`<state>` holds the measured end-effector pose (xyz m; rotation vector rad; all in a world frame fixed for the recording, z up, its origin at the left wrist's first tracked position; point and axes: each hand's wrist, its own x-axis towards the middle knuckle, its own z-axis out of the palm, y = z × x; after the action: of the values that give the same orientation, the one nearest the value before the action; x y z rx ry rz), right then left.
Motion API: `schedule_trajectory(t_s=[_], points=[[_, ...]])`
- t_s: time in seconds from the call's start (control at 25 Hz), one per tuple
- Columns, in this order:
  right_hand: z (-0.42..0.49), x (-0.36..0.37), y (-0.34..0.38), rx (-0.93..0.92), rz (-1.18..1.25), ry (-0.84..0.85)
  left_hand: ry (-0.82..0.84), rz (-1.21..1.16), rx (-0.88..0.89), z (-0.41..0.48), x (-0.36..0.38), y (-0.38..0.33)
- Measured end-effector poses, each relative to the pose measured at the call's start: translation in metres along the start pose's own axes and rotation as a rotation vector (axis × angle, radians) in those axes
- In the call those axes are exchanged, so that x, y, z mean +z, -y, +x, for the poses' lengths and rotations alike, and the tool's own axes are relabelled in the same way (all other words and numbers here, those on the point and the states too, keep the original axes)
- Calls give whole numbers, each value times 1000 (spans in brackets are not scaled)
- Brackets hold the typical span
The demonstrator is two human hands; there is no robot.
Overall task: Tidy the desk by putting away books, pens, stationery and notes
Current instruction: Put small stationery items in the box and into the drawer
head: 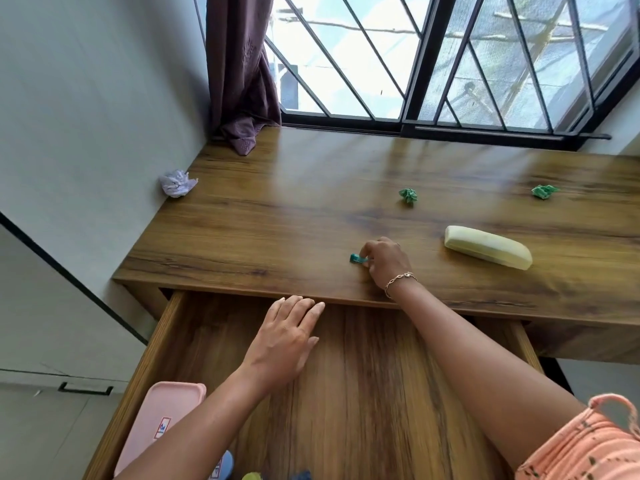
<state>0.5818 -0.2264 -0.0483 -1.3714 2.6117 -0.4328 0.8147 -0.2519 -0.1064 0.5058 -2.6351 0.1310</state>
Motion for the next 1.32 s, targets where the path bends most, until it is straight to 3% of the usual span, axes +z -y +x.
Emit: schedule_trajectory(t_s=[0.28,0.4,0.52,0.72,1.32], points=[[-54,-29,14,-64,292,20,27,-42,-29,-2,-8,4],[-108,-26,15,-107,354,277,109,-63,-50,-12,-11,2],[-148,-1,10,-124,228,554,165,-63,-56,-18,-13,0],[-190,48,10,-142,107,806,183,-98,-35,-22,-11,-9],[-216,86,14,-251,-13,861,212,-92,-50,-23,-12,-19]])
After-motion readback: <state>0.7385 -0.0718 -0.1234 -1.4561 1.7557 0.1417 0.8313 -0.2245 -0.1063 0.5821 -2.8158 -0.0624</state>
